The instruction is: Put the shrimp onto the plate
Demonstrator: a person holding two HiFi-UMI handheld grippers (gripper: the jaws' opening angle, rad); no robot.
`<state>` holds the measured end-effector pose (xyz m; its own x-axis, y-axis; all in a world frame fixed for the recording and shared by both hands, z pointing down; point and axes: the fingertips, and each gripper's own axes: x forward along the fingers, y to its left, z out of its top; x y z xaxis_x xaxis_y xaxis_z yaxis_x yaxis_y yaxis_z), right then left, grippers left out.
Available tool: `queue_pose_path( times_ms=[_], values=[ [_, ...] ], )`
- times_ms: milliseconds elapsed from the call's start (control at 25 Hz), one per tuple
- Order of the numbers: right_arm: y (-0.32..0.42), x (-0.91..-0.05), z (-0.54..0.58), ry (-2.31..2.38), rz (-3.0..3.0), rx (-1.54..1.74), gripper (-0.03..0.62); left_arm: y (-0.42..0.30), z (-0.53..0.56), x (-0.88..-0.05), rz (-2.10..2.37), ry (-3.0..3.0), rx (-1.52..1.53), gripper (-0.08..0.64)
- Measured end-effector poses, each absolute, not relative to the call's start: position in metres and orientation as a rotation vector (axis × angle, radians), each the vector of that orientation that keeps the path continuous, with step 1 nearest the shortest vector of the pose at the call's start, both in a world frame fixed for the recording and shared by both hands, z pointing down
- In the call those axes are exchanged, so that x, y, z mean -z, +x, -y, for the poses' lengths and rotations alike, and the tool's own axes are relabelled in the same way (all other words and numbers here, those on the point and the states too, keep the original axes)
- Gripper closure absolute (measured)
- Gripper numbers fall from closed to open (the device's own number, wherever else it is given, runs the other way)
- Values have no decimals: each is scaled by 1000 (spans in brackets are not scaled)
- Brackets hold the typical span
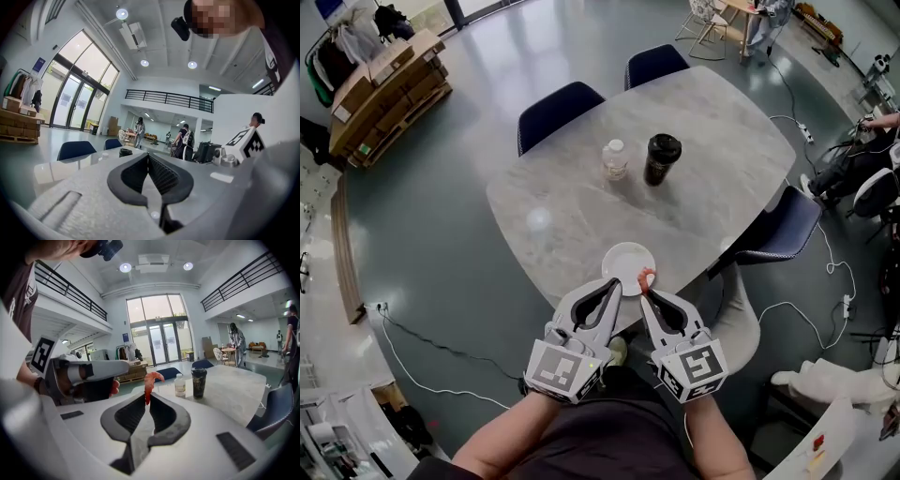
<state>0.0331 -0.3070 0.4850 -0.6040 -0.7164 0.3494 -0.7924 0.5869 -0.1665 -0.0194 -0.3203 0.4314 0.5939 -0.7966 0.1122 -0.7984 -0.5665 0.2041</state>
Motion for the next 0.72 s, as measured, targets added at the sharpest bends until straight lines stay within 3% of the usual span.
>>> queue_pose_path(
  times_ms=[720],
  values=[
    [32,-680,361,1049,2274,-512,560,-26,374,-569,1228,2525,-120,552]
  ],
)
